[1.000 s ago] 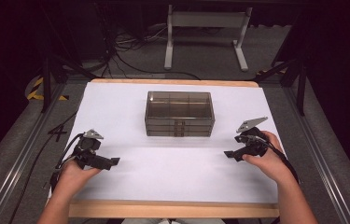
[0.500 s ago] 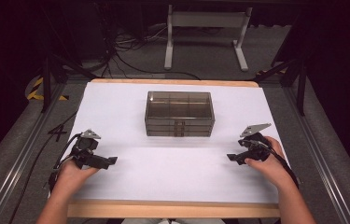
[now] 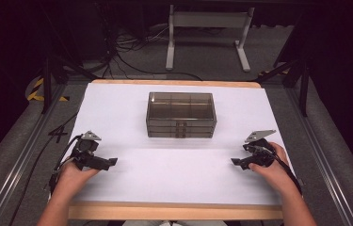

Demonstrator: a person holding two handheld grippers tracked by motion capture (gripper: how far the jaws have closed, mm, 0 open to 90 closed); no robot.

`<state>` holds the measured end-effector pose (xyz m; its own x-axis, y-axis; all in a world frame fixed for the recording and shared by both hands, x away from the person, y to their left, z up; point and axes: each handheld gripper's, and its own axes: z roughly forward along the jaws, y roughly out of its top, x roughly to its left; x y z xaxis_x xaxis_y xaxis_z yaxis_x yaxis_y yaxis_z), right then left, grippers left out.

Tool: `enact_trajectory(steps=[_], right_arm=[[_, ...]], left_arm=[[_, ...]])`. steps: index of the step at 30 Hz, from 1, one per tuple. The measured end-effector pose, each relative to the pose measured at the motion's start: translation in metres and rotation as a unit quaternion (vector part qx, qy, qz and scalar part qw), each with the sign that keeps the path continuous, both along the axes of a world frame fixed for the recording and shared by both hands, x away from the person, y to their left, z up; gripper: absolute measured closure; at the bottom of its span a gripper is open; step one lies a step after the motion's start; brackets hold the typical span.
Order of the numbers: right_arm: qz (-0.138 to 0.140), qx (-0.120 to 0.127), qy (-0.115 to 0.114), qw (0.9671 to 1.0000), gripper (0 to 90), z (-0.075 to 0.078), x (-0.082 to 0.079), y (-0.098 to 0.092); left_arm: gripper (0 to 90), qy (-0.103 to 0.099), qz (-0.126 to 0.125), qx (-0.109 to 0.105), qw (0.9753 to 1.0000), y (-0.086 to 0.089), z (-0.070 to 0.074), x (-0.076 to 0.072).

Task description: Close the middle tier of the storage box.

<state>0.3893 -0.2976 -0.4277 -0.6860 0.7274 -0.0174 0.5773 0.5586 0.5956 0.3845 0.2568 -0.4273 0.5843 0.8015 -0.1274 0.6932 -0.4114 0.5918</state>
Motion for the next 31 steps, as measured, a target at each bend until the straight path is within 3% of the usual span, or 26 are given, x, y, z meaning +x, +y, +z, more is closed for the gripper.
enact_trajectory(steps=[13, 19, 22, 31], right_arm=[[-0.004, 0.005, -0.017, 0.9998, 18.7, -0.007, -0.002, -0.002], [-0.002, 0.012, -0.039, 0.9992, 6.5, -0.013, -0.002, -0.002], [-0.010, 0.033, -0.053, 0.9980, 1.1, -0.020, -0.002, -0.007], [-0.011, 0.036, -0.056, 0.9977, 1.1, -0.021, -0.002, -0.007]], left_arm=[[0.0, 0.004, 0.002, 0.005, 1.0000, -0.001, -0.005, 0.002], [0.0, 0.002, 0.001, 0.007, 1.0000, -0.002, -0.005, 0.002], [0.0, 0.006, -0.002, 0.006, 1.0000, -0.002, -0.005, 0.002], [0.0, 0.008, -0.004, 0.007, 0.9999, -0.004, -0.006, 0.002]])
